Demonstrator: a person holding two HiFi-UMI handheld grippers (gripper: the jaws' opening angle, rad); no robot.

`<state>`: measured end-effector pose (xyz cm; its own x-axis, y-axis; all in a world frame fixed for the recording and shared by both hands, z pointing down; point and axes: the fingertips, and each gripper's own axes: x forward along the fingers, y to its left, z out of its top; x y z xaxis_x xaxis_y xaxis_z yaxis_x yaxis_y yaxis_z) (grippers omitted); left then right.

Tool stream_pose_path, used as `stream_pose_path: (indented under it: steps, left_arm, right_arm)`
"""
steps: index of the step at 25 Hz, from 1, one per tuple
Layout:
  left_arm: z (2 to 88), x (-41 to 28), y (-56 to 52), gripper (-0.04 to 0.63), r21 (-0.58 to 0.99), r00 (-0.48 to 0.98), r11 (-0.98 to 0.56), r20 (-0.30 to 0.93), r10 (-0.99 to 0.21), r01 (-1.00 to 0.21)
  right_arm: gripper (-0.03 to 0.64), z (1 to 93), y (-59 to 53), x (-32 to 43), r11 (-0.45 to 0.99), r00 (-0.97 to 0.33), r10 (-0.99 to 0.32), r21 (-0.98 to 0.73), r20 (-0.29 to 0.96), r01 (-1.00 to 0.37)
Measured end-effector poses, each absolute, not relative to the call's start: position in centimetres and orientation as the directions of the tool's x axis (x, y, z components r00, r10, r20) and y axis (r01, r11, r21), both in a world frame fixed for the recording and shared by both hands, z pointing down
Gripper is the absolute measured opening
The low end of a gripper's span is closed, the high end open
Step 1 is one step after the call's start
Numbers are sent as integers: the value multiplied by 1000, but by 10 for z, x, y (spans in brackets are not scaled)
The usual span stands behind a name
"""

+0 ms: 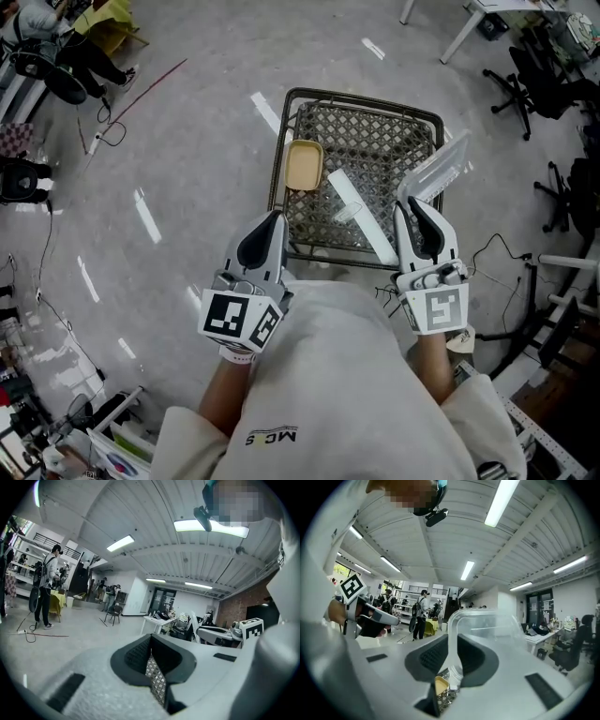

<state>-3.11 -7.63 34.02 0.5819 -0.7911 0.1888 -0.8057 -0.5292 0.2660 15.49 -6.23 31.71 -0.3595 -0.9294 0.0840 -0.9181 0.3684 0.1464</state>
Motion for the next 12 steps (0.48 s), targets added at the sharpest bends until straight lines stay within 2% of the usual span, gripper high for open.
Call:
stream_pose_path:
  steps: [12]
  left_arm:
    - [339,-24,-75,25,258,597,-547,196,-778,-796]
  right_arm:
    - [74,318,-57,159,348,-338,-937,131,90,-928]
